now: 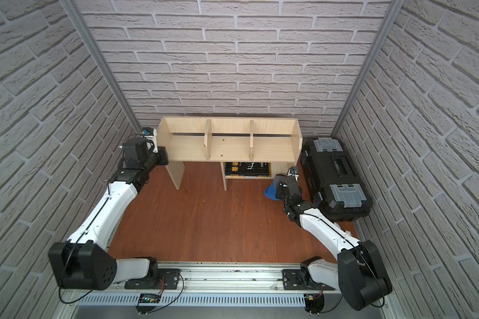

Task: Wipe the bookshelf clean with a cloth
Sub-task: Wipe the dust from the shelf.

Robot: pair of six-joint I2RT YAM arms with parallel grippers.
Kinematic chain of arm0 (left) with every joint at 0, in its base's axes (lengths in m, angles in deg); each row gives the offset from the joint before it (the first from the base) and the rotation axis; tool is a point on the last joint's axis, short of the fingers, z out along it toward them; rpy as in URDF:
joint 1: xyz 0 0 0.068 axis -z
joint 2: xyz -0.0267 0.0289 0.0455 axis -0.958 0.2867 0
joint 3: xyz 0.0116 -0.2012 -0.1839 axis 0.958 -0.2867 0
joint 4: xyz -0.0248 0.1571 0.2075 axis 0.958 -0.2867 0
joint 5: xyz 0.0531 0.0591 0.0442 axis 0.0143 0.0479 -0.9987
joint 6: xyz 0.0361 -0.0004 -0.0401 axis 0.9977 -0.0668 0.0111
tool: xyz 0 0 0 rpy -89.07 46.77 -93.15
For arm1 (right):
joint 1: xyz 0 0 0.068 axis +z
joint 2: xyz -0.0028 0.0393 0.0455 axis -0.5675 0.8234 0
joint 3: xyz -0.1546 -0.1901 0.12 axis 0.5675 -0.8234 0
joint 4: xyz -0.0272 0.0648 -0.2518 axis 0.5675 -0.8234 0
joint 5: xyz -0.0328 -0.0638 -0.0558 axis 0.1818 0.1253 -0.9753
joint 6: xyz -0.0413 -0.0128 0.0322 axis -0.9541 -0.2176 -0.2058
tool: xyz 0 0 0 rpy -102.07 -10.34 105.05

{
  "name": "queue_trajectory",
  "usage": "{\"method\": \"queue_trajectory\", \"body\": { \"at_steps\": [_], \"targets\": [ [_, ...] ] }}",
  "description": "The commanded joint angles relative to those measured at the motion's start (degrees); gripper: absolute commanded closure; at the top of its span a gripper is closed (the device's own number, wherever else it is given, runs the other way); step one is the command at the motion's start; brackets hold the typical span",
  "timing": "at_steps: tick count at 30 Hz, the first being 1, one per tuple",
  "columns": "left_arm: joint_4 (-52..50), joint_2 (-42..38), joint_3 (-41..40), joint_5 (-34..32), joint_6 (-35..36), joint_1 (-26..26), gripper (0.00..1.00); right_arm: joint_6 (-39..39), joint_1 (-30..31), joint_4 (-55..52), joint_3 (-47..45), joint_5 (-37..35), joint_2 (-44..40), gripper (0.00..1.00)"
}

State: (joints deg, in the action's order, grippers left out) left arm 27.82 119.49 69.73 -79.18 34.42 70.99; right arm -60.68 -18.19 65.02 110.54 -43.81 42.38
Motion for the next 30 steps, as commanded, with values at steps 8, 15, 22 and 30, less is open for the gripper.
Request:
{"method": "queue_trajectory", "body": {
  "at_steps": [8,15,22,30],
  "targets": [
    [1.7,-0.2,-1.3,-0.1,-1.1,-0.5,1.0,3.4,11.9,4.3,3.3,5.9,5.3,0.97],
    [1.7,-0.5,-1.4,-0.3,-1.1,-0.6,1.0,5.5,22.8,5.2,14.0,3.6,14.9,0.97],
    [1.6,-0.7,-1.3,0.0,-1.0,-0.7,1.0,0.8,26.1,-0.3,27.8,1.1,15.9,0.97],
    [1.5,-1.0,-1.3,0.2,-1.1,-1.0,1.0,-0.4,26.9,-1.9,36.5,1.8,18.7,0.97]
  ]
}}
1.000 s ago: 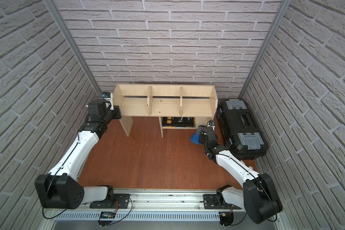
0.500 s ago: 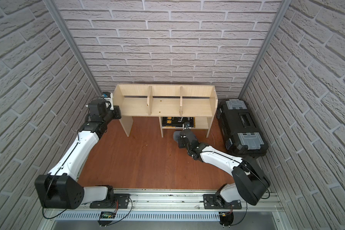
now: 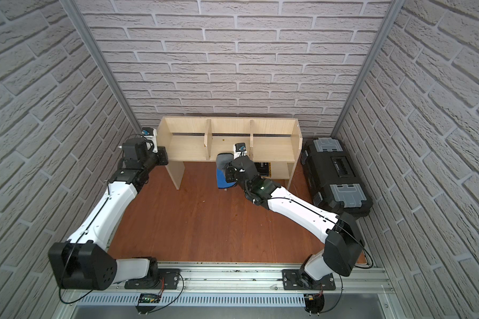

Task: Wipe the bookshelf clean with a cloth
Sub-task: Wipe the dust from the shelf.

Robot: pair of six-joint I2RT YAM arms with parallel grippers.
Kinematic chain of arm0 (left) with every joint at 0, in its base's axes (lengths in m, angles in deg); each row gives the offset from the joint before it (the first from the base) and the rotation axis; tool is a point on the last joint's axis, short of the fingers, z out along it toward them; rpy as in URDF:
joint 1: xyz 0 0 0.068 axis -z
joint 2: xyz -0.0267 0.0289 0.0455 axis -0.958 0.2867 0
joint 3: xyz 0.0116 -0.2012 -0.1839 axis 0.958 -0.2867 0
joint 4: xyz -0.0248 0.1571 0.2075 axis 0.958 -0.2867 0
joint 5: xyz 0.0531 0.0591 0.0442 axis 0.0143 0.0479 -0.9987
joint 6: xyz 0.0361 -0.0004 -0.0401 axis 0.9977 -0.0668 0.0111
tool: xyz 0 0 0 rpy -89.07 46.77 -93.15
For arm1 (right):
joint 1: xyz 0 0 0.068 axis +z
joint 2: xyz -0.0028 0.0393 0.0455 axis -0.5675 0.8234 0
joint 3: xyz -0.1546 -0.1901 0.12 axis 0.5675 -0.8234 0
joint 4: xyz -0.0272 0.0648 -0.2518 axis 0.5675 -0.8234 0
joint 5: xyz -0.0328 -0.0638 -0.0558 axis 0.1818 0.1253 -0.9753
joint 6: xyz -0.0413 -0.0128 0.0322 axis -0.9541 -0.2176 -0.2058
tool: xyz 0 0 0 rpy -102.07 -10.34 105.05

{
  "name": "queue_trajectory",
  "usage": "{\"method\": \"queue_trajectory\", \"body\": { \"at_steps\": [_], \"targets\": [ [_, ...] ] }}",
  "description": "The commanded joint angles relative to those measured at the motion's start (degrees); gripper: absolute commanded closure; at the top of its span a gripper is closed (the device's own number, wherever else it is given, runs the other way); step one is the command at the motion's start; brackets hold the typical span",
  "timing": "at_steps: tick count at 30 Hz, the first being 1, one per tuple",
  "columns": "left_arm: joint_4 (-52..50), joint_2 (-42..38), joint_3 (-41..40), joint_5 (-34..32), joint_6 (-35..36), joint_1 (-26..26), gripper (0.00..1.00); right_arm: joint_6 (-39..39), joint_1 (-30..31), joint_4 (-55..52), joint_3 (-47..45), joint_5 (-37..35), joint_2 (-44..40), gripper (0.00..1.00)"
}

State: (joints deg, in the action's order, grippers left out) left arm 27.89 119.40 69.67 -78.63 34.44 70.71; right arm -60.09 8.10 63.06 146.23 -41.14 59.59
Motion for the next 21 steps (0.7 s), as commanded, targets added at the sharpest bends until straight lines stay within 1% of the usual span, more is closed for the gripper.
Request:
{"method": "queue_trajectory", "body": {
  "at_steps": [1,9,13,16,21],
  "targets": [
    [1.4,-1.0,-1.3,-0.4,-1.1,-0.6,1.0,-0.5,0.7,0.1,0.7,-0.6,2.3,0.97],
    [1.5,-1.2,-1.3,-0.5,-1.0,-0.6,1.0,3.3,3.2,2.7,-4.0,1.0,10.3,0.97],
    [1.4,-1.2,-1.3,-0.3,-1.0,-0.7,1.0,3.4,3.3,3.2,-4.1,0.8,11.4,0.97],
    [1.3,-1.2,-1.3,-0.2,-1.0,-0.7,1.0,1.1,3.3,2.1,-1.1,0.1,11.0,0.97],
    [1.3,-1.3,-1.3,-0.4,-0.8,-0.7,1.0,-3.2,3.3,-1.4,6.5,-1.9,9.0,0.97]
  ]
}}
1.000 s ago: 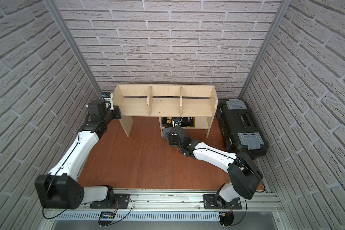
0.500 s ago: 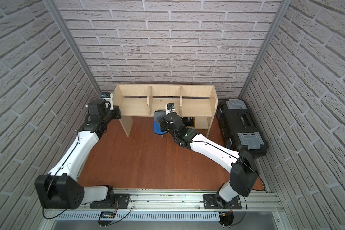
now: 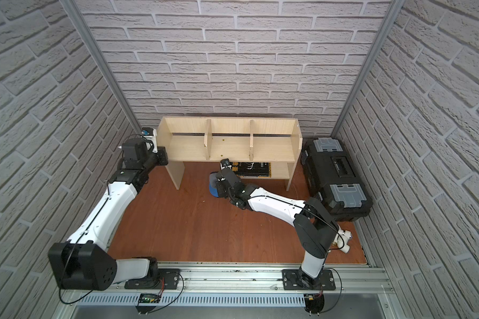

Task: Wipe the bookshelf clean with a cloth
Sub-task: Wipe the dust from the shelf.

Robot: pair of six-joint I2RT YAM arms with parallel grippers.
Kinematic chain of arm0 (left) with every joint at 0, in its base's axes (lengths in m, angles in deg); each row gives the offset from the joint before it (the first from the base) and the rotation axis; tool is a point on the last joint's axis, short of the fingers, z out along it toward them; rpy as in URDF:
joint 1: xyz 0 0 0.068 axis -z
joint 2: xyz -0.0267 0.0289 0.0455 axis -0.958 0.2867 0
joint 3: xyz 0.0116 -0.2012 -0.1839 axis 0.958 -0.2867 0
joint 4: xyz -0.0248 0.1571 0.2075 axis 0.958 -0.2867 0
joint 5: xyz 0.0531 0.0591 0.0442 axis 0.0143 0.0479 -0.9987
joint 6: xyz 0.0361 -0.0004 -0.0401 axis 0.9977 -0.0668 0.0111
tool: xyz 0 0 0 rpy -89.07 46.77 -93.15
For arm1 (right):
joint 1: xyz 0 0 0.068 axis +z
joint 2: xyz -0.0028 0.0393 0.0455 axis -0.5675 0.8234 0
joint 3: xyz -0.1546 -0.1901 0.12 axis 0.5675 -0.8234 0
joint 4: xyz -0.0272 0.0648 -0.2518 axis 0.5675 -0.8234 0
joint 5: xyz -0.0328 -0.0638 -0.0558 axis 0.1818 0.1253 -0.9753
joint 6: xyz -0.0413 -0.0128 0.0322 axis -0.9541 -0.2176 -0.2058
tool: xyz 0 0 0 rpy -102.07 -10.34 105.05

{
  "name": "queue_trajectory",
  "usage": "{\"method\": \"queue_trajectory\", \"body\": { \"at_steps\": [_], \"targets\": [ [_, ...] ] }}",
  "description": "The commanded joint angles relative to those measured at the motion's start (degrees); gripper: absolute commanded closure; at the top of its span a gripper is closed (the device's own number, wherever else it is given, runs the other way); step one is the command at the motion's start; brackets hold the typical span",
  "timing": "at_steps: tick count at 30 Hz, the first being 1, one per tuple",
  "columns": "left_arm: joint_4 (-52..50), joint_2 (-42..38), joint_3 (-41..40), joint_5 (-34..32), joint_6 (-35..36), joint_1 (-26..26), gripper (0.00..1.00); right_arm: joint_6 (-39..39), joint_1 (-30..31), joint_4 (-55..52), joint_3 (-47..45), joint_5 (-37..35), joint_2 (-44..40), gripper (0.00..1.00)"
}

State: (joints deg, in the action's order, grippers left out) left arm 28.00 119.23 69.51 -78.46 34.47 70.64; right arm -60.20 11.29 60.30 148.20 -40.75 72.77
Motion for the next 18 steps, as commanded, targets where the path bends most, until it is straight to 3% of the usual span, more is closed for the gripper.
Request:
{"method": "queue_trajectory", "body": {
  "at_steps": [1,5,18],
  "targets": [
    [1.1,-1.2,-1.1,-0.6,-0.9,-0.7,1.0,-3.6,0.1,1.1,5.5,-2.6,-4.5,0.98],
    [1.2,-1.2,-1.1,-0.5,-0.8,-0.6,1.0,-4.1,0.1,0.9,6.5,-3.9,-5.0,0.97],
    [1.3,-1.5,-1.3,-0.3,-0.7,-0.7,1.0,4.0,0.4,5.7,-6.0,0.1,0.9,0.97]
  ]
}}
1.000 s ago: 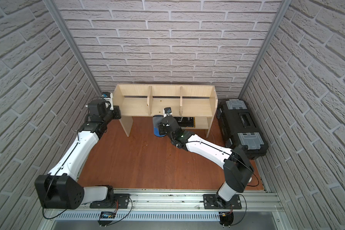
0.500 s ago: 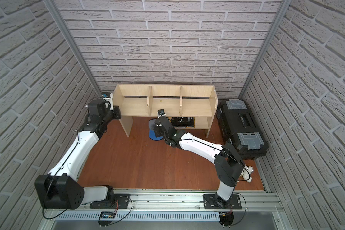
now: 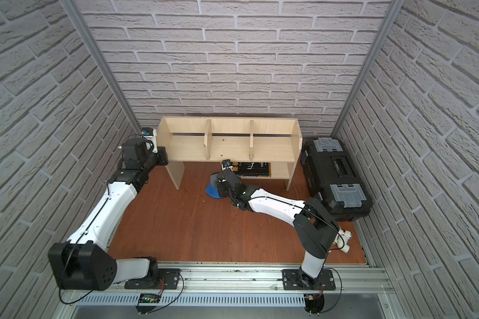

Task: Wipe the bookshelf clean with a cloth
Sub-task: Wipe the dust from the shelf.

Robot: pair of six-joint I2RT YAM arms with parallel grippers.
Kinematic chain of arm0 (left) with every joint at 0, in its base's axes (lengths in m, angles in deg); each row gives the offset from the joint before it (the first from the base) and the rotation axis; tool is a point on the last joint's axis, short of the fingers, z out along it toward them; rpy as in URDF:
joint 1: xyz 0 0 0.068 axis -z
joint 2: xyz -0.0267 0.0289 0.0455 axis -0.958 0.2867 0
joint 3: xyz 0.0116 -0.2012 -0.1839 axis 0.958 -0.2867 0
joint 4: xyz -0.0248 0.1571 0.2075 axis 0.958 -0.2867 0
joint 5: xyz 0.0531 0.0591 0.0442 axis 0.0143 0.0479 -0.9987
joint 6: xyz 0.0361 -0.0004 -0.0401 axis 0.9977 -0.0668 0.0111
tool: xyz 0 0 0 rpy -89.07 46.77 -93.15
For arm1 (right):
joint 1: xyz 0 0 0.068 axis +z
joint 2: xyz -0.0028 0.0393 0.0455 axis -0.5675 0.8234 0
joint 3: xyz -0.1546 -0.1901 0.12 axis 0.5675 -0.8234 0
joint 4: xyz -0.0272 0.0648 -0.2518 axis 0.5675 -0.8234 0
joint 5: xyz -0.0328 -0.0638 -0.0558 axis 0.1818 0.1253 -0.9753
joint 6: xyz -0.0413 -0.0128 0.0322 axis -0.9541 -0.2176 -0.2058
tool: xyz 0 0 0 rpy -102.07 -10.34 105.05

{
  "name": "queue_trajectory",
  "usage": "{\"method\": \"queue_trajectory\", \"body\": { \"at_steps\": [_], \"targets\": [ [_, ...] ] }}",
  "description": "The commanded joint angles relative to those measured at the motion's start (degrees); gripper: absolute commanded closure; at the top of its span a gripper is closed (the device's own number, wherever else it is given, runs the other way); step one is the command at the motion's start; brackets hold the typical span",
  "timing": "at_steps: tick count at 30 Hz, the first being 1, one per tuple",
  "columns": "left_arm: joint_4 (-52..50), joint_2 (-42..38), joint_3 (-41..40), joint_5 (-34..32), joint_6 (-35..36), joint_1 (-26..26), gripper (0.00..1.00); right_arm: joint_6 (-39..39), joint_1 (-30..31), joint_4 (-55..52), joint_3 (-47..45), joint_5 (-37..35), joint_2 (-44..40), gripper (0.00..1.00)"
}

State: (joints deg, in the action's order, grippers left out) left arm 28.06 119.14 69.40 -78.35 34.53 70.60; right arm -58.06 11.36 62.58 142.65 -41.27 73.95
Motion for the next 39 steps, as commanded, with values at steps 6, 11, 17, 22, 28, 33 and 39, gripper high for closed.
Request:
{"method": "queue_trajectory", "body": {
  "at_steps": [6,11,17,22,28,33,39],
  "targets": [
    [1.3,-1.8,-1.3,-0.3,-0.7,-0.6,1.0,-3.4,0.4,-0.4,6.7,0.3,-1.2,0.97],
    [1.4,-1.9,-1.5,-0.4,-0.6,-0.7,1.0,-6.7,0.3,-1.1,11.7,-2.1,-4.0,0.97],
    [1.3,-1.9,-1.3,0.0,-0.8,-0.6,1.0,-6.9,0.4,0.6,12.1,-3.4,-6.7,0.97],
    [1.3,-2.1,-1.3,0.5,-0.9,-0.6,1.0,-4.1,0.8,1.8,14.3,0.7,-2.0,0.97],
    [1.5,-2.1,-1.4,1.0,-1.3,-0.5,1.0,-2.9,4.9,6.1,20.0,2.3,4.6,0.97],
    [1.7,-2.2,-1.4,2.1,-2.6,-0.5,1.0,-2.5,7.6,5.8,28.6,2.4,11.9,0.97],
    [1.9,-3.1,-1.8,2.1,-3.8,-0.6,1.0,0.4,8.5,7.7,34.3,2.7,20.7,0.97]
  ]
}}
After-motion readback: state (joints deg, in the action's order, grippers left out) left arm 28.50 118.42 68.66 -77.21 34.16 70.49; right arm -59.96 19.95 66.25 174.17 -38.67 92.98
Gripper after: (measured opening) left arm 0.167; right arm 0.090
